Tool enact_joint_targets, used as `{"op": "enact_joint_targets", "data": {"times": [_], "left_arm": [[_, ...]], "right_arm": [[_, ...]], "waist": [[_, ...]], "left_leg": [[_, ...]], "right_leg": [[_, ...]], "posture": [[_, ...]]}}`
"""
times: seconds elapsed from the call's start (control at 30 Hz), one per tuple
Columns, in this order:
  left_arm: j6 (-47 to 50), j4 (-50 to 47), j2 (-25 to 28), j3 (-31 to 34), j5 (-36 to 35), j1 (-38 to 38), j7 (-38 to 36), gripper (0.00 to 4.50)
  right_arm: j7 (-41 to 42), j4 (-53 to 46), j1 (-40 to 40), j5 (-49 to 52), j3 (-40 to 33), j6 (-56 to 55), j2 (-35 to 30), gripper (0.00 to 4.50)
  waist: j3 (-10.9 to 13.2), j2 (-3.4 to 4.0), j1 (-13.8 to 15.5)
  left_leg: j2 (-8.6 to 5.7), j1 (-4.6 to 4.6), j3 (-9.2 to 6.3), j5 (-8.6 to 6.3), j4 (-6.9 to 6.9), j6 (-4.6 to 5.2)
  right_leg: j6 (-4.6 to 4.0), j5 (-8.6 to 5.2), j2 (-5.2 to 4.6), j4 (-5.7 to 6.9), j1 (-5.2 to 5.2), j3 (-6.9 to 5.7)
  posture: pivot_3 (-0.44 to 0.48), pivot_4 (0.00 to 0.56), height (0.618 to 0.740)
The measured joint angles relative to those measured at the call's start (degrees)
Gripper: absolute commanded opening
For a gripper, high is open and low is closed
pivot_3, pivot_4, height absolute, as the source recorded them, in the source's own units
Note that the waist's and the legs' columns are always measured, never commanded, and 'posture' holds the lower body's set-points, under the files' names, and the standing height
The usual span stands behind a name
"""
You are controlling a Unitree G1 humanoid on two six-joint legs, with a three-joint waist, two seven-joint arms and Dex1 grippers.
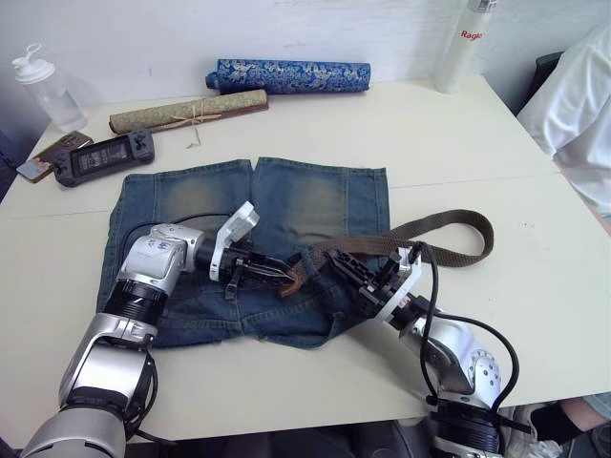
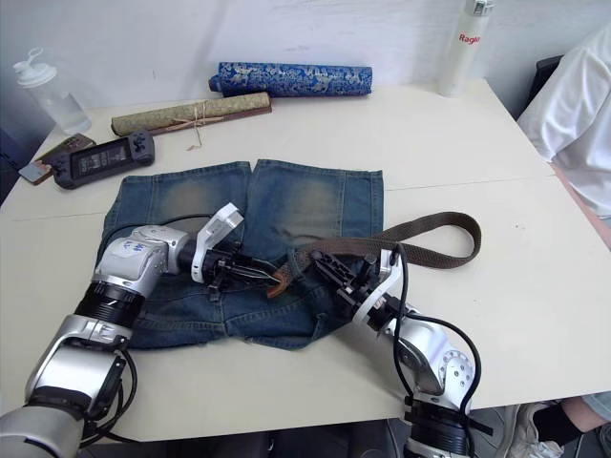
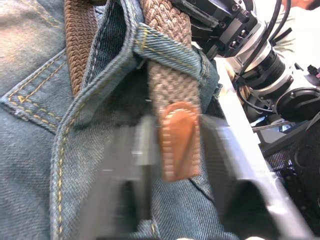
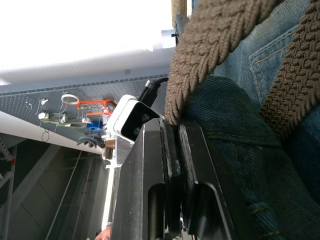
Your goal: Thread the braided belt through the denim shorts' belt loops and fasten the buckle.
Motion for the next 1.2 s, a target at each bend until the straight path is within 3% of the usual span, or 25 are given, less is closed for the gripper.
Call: {"op": "enact_joint_targets", "data": {"times": [0.43,0.47,0.5,0.73,0.87,0.97,1.2], "left_arm": [[-0.6,-0.3,0.0,0.0,0.0,0.1,0.6,0.09],[-0.4,-0.3,-0.1,0.0,0.0,0.1,0.8,0.0],[-0.3,-0.3,-0.1,0.0,0.0,0.2,1.0,0.0],[0.6,-1.5,-0.6,0.0,-0.2,0.7,2.4,0.0],[1.5,-2.7,-1.0,1.2,-1.1,2.2,3.6,0.0],[2.1,-3.7,-1.6,1.3,-1.4,2.4,4.5,0.0],[3.5,-6.4,-2.2,1.3,-2.5,2.4,5.3,0.0]], "right_arm": [[0.0,0.0,-0.4,0.0,0.0,-0.2,-0.8,0.0],[0.0,0.0,-0.5,0.0,0.1,-0.2,-1.3,0.77],[0.0,0.0,-0.6,0.0,0.0,-0.4,-1.6,1.03],[1.6,-5.4,-0.6,0.0,-0.1,-2.9,-5.6,4.47],[7.5,-15.2,2.6,-0.3,-0.1,-2.1,-21.0,4.47],[12.8,-23.2,4.2,-5.9,1.8,1.4,-32.5,4.47],[17.6,-31.2,8.0,-34.3,15.6,1.1,-40.3,4.47]], "waist": [[0.0,0.0,0.0],[0.0,0.0,0.0],[0.0,0.0,0.0],[0.0,0.0,0.1],[0.0,-0.03,0.4],[0.0,-0.07,0.5],[0.0,-0.22,0.9]], "left_leg": [[0.0,0.0,0.0,0.0,0.0,0.0],[0.0,0.0,0.0,0.0,0.0,0.0],[0.0,0.0,0.0,0.0,0.0,0.0],[-0.01,-0.02,-0.01,0.0,0.01,0.0],[-0.08,-0.05,0.02,0.0,0.02,0.01],[-0.07,0.0,-0.01,0.05,-0.07,0.1],[-0.08,0.15,0.02,0.17,-0.41,0.2]], "right_leg": [[0.0,0.0,0.0,0.0,0.0,0.0],[0.0,0.0,0.0,0.0,0.0,0.0],[0.0,0.0,0.0,0.0,0.0,0.0],[0.0,0.0,-0.01,-0.03,0.01,0.0],[0.08,0.02,-0.1,-0.19,0.08,-0.02],[0.12,0.03,-0.09,-0.36,0.19,-0.11],[0.18,0.08,-0.11,-0.63,0.32,-0.11]], "posture": [[0.0,0.15,0.645],[0.0,0.15,0.645],[0.0,0.15,0.645],[0.0,0.15,0.645],[0.0,0.15,0.645],[0.0,0.15,0.645],[0.0,0.15,0.645]]}}
